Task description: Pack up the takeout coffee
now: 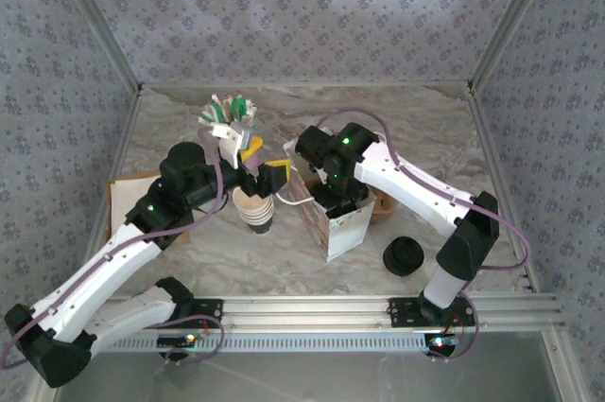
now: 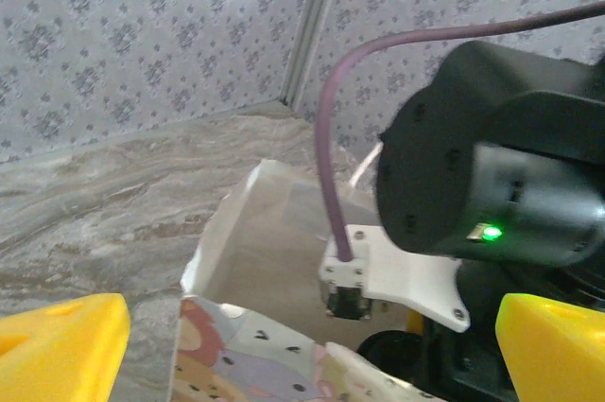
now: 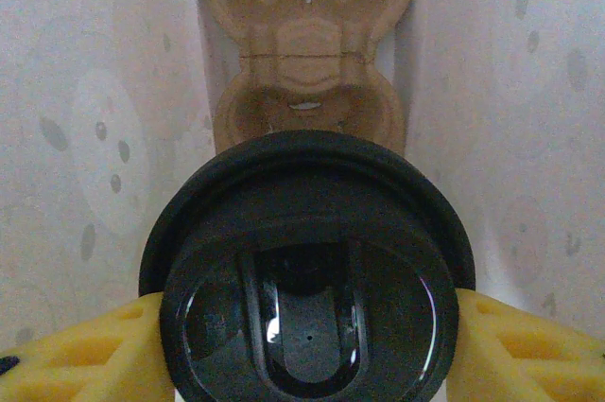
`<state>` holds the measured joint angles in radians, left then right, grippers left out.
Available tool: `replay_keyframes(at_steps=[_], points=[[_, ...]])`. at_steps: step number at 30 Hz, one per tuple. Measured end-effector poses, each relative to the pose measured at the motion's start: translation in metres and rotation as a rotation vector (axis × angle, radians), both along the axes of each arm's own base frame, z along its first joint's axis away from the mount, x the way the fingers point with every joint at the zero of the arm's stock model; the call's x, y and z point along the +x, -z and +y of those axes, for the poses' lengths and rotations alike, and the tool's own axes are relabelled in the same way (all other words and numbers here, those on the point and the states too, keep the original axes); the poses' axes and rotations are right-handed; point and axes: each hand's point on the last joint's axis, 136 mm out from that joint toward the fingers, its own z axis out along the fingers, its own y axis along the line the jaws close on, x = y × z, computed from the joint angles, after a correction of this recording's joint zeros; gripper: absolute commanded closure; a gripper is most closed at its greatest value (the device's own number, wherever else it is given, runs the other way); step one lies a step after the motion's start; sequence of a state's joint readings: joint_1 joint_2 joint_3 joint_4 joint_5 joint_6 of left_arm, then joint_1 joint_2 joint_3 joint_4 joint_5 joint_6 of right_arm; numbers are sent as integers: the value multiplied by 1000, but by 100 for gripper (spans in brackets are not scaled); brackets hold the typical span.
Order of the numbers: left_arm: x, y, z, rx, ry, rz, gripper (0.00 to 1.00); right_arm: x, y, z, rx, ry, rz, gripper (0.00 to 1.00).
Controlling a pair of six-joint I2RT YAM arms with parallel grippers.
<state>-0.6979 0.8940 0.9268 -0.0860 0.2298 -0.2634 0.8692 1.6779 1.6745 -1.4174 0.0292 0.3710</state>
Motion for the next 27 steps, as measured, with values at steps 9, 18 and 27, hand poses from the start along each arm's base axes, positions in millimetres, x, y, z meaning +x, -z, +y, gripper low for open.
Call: replay_keyframes(at_steps=[9,18,27], points=[[-15,-11,13,-21,-24,-86,1,-1,-5,-1,14,3,-11,37],[-24,-20,10,39,-19,-35,1,-4,-8,-3,31,4,-19,37],[-28,-17,20,97,-51,13,0,-4,-7,-2,45,3,-22,37]])
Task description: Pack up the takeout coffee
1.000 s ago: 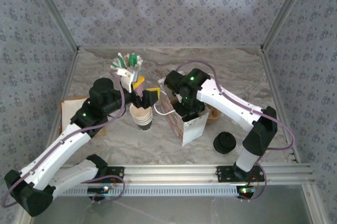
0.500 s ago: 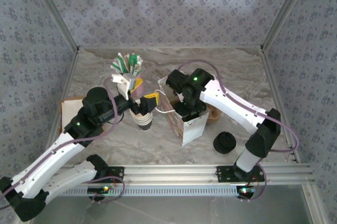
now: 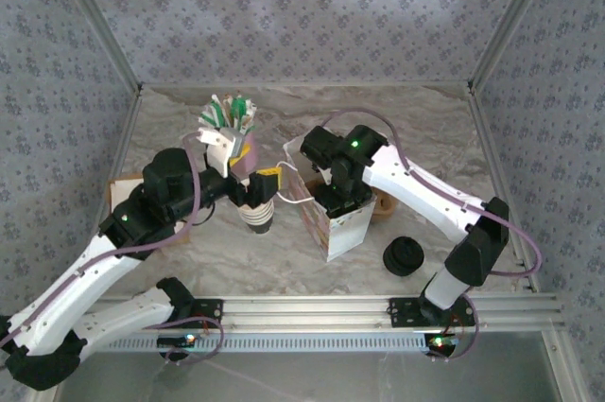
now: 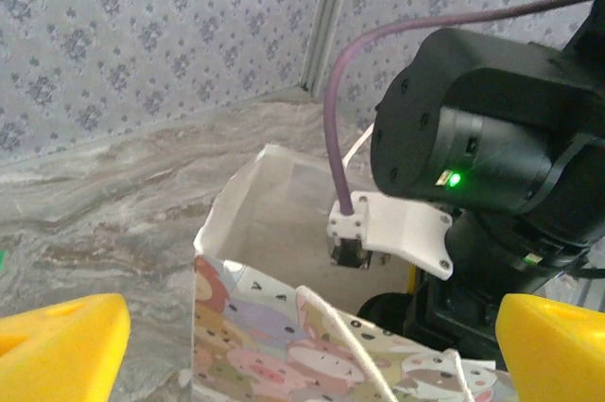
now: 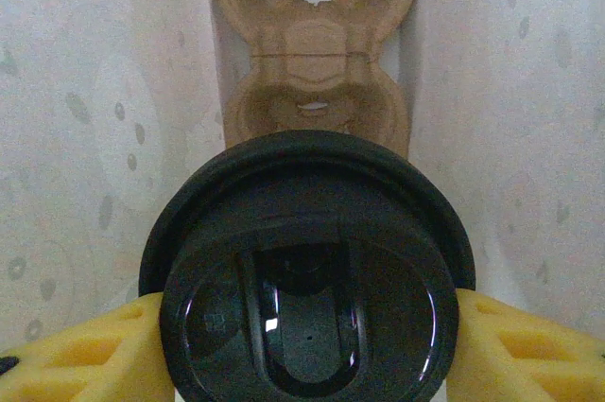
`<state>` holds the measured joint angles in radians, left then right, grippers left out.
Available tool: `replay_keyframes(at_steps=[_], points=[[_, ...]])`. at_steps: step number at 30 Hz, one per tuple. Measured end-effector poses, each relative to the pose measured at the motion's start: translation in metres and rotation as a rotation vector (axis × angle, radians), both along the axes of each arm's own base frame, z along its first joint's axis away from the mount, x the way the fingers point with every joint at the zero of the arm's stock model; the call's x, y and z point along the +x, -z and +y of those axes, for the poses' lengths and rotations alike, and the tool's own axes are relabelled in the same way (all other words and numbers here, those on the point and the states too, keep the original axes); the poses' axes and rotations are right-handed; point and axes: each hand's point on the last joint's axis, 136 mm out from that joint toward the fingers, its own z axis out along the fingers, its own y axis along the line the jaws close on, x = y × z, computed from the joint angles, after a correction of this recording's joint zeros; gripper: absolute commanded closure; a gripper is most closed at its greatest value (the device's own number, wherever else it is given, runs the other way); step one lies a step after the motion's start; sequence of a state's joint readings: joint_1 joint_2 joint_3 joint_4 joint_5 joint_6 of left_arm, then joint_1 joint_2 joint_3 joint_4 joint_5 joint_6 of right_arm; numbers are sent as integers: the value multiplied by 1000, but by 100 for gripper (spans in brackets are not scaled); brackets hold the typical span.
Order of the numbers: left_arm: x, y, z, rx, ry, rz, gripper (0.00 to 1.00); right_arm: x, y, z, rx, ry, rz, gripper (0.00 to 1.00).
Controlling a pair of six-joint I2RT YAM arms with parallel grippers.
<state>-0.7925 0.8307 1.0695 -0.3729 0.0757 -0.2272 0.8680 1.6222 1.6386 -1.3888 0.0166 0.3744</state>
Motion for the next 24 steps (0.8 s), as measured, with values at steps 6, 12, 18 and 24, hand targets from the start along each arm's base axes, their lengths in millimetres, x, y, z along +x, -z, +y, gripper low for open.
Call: replay_keyframes(at_steps=[6,12,18,24], points=[[1,2,3,29,-14,18,1,1,1,3,14,-1,-4,37],[1,6,0,52,-7,25,1,1,7,1,10,1,-2,37],[6,15,-4,83,-7,41,1,0,11,0,12,0,-3,37],[10,20,-8,102,-8,53,1,0,13,1,17,-4,-7,37]])
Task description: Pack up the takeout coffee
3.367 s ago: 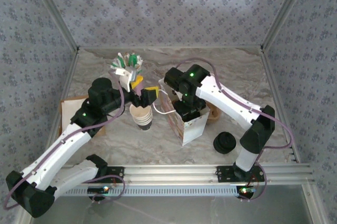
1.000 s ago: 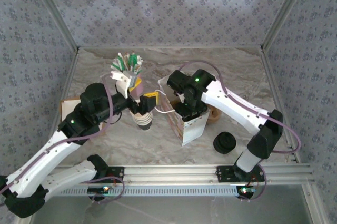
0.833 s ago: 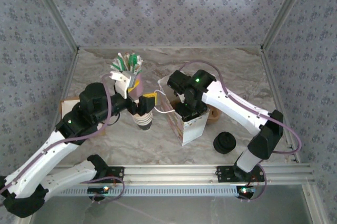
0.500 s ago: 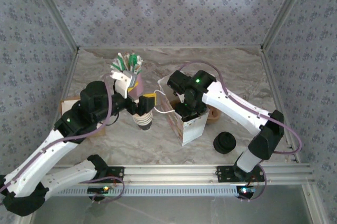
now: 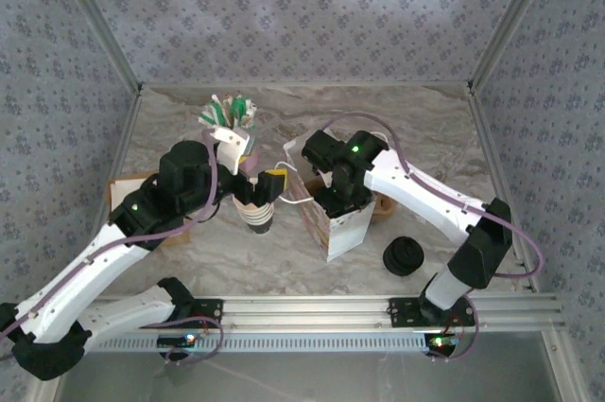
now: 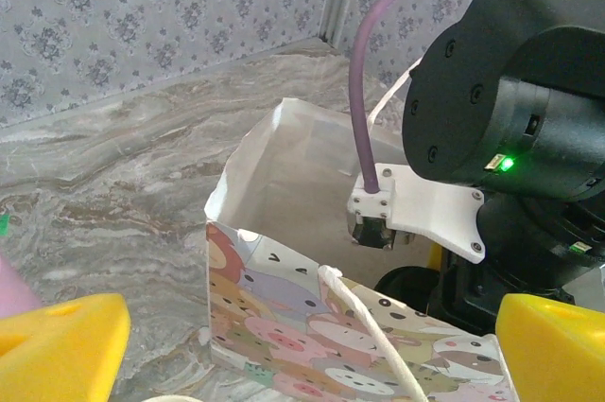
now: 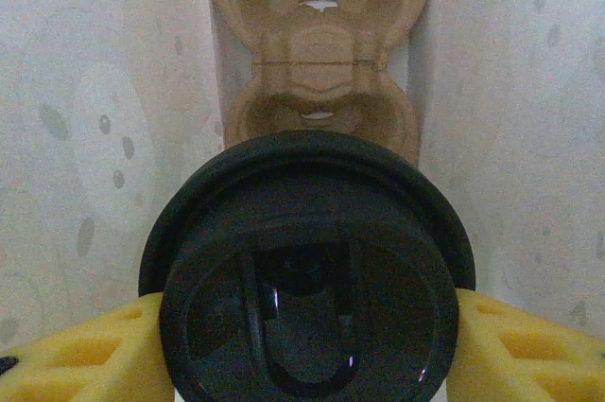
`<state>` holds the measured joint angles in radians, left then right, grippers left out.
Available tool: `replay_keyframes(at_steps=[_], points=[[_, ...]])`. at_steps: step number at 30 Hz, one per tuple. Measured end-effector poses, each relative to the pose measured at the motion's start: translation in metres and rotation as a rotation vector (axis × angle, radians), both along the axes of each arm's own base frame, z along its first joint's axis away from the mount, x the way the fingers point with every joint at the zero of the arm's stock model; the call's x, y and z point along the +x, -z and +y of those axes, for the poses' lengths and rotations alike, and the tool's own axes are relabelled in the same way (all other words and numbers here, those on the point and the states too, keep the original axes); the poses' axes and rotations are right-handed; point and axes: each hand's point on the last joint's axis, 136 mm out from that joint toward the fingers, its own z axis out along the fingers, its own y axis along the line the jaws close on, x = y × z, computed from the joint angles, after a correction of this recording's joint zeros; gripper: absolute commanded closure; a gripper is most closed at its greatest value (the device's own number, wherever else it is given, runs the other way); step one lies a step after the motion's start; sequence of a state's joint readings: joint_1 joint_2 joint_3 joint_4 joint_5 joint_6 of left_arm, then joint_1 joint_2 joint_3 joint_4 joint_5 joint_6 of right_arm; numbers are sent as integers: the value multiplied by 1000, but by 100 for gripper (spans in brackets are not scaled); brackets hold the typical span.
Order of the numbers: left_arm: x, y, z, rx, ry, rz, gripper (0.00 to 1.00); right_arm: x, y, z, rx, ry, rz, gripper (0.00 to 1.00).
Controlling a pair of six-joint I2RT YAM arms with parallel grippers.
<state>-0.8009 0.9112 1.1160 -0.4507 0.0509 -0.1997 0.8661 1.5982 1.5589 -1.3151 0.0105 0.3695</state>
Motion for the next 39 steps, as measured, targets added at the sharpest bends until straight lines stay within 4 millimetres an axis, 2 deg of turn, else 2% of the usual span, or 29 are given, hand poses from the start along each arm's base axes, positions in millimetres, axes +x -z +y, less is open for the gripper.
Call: replay_keyframes(at_steps=[15,39], points=[[4,5,-4,17,1,14,1,2,2,2,6,-9,-6,37],[4,3,-4,13,1,10,0,2,9,-2,-9,-3,0,37]])
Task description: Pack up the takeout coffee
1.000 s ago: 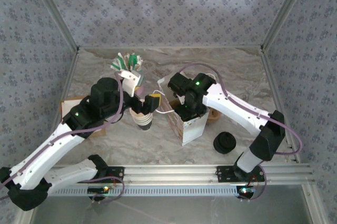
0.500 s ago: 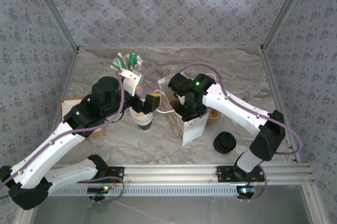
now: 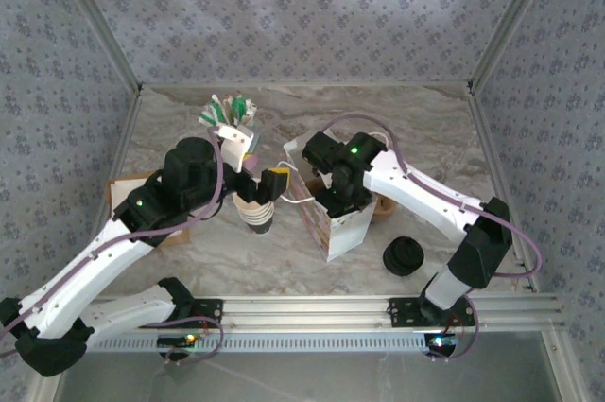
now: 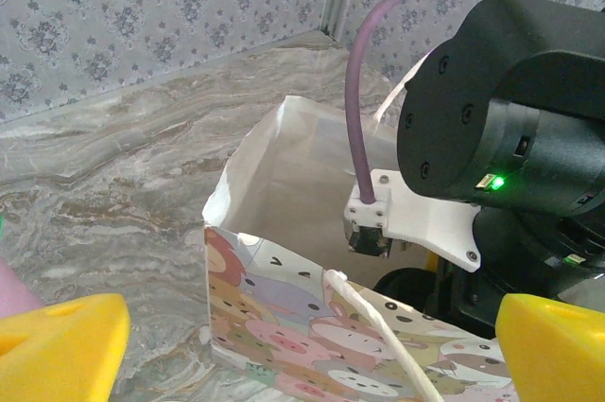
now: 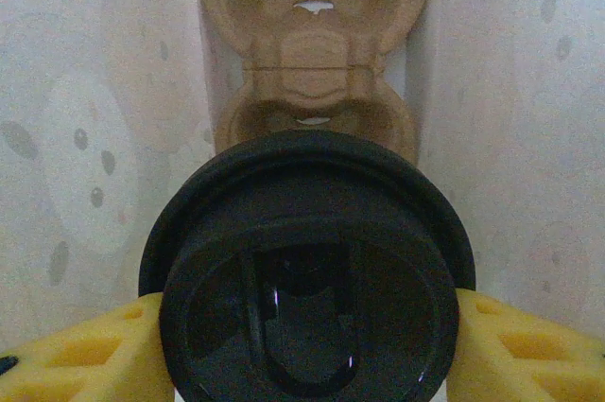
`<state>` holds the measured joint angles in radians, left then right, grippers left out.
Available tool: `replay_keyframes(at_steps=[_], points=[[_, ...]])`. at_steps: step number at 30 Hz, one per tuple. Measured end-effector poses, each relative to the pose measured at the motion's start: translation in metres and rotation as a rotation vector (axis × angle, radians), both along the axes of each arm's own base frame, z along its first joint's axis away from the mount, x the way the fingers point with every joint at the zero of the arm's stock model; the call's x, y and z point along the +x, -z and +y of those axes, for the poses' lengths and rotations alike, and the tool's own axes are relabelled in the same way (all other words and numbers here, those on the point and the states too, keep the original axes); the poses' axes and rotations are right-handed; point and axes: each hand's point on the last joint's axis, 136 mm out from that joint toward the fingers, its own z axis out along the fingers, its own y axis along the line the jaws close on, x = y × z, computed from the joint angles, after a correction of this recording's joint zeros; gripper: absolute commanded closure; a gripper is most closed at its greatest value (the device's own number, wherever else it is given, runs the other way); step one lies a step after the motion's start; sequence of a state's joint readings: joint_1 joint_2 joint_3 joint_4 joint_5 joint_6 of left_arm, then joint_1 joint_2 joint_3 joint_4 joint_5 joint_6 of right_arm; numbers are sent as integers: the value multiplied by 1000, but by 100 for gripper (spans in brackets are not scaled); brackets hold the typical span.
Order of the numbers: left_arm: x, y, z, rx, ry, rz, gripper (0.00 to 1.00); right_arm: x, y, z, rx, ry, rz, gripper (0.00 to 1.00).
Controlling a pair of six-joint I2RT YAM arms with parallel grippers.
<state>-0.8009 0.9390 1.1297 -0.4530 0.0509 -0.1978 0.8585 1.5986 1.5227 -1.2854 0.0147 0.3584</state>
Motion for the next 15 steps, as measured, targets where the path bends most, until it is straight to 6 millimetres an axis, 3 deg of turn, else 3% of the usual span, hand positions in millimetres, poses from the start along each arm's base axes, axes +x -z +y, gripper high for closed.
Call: replay_keyframes(at_steps=[15], points=[[0,0,0,0,0,0,1,0,4,0,-8,0,7,37]])
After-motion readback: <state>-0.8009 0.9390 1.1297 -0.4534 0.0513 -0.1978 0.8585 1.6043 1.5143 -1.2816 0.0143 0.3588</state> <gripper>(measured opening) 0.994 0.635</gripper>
